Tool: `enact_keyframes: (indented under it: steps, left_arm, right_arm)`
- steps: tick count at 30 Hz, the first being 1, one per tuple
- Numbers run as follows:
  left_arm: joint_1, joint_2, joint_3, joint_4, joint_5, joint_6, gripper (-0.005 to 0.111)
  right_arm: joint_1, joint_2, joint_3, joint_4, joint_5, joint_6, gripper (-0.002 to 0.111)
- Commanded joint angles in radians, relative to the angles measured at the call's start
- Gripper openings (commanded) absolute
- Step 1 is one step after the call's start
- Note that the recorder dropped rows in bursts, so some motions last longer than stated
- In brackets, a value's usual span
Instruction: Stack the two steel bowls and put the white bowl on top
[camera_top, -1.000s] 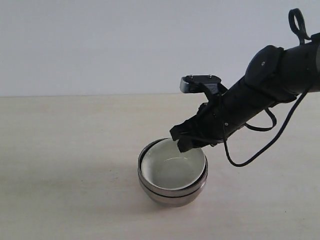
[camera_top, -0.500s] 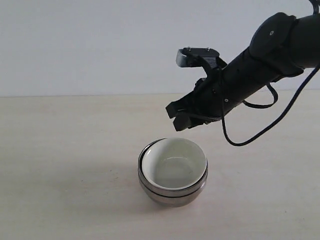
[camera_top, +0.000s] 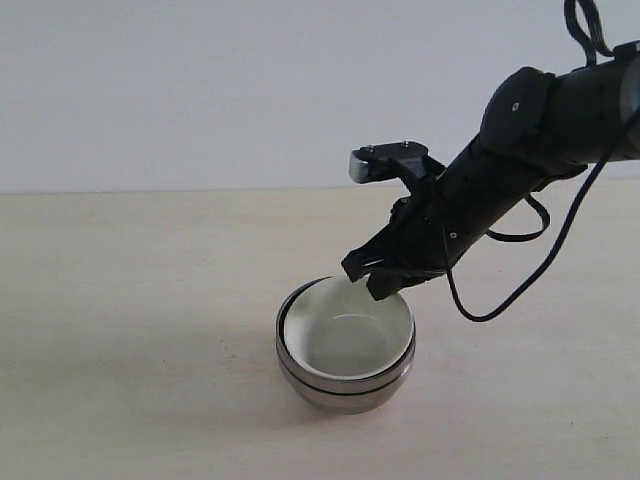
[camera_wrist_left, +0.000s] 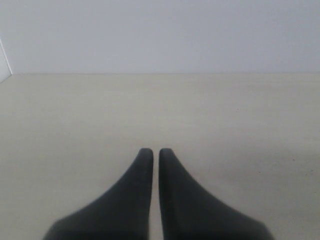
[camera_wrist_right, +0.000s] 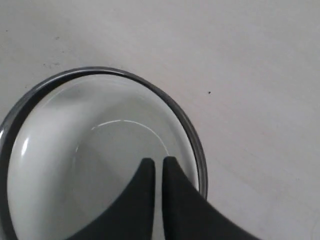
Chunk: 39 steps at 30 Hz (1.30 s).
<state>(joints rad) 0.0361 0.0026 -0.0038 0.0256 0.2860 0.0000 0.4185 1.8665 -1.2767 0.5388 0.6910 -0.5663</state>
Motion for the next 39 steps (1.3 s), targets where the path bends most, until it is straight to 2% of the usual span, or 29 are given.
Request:
enact_keyframes:
  steps: [1,17,23,30,35,39]
  left_arm:
    - [0.003,-0.003,0.004,-0.008,-0.002,-0.008,0.004]
    - [0.003,-0.003,0.004,-0.008,-0.002,-0.008,0.004]
    - [0.003,-0.003,0.004,-0.008,-0.002,-0.008,0.004]
    - [0.003,-0.003,0.004,-0.008,-0.002,-0.008,0.004]
    - [0.003,-0.003,0.004,-0.008,-0.002,-0.008,0.004]
    - [0.003,-0.003,0.004,-0.008,-0.002,-0.008,0.004]
  right_arm:
    - [0.000,0.002,-0.003,-0.006,-0.035,-0.011,0.000]
    - [0.000,0.043,-0.003,-0.053,-0.073,0.013,0.000]
    - [0.000,0.026,-0.003,-0.002,-0.071,0.008,0.000]
    - [0.000,0.004,-0.003,0.089,-0.045,-0.099,0.000]
    - [0.000,-0.066,-0.003,0.038,-0.059,-0.093,0.000]
    - [0.000,-0.102,-0.003,-0.052,-0.031,-0.004,0.000]
